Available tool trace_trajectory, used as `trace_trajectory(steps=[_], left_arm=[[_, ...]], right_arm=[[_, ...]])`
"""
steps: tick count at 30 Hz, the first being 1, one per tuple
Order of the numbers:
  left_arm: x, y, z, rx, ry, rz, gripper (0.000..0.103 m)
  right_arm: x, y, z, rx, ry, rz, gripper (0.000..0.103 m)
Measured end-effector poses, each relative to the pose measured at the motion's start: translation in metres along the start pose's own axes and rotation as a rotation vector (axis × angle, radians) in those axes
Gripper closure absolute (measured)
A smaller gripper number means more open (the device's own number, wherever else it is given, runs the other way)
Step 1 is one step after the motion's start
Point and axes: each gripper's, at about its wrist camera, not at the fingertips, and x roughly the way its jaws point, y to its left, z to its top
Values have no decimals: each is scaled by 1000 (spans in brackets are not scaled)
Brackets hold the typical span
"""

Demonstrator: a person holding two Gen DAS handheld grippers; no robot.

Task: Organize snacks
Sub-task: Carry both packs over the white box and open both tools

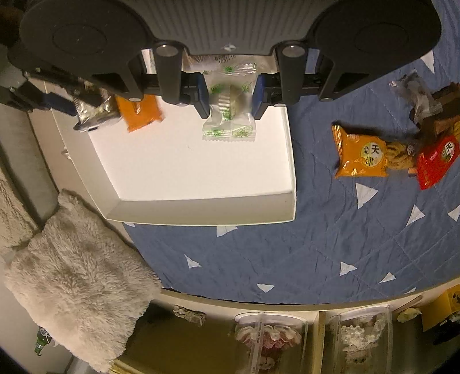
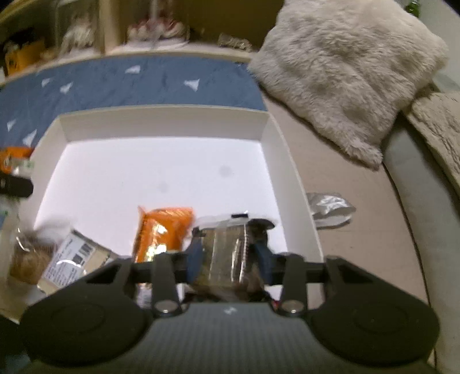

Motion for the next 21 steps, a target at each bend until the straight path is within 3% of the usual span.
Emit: trace_trajectory(steps=[7,11,16,21], left_arm=[[10,0,7,0,0,14,69],[13,0,9,-2,0,0,69],[17,-1,10,14,7,15,69],[20,0,8,17,19,24,69]], right_arm=[[-10,3,-2,-4,25,178,67],[-10,-8,-7,54,74,153,66],[-7,-31,-9,177,69,136,65],[-9,-19,-5,153,59,197,37]])
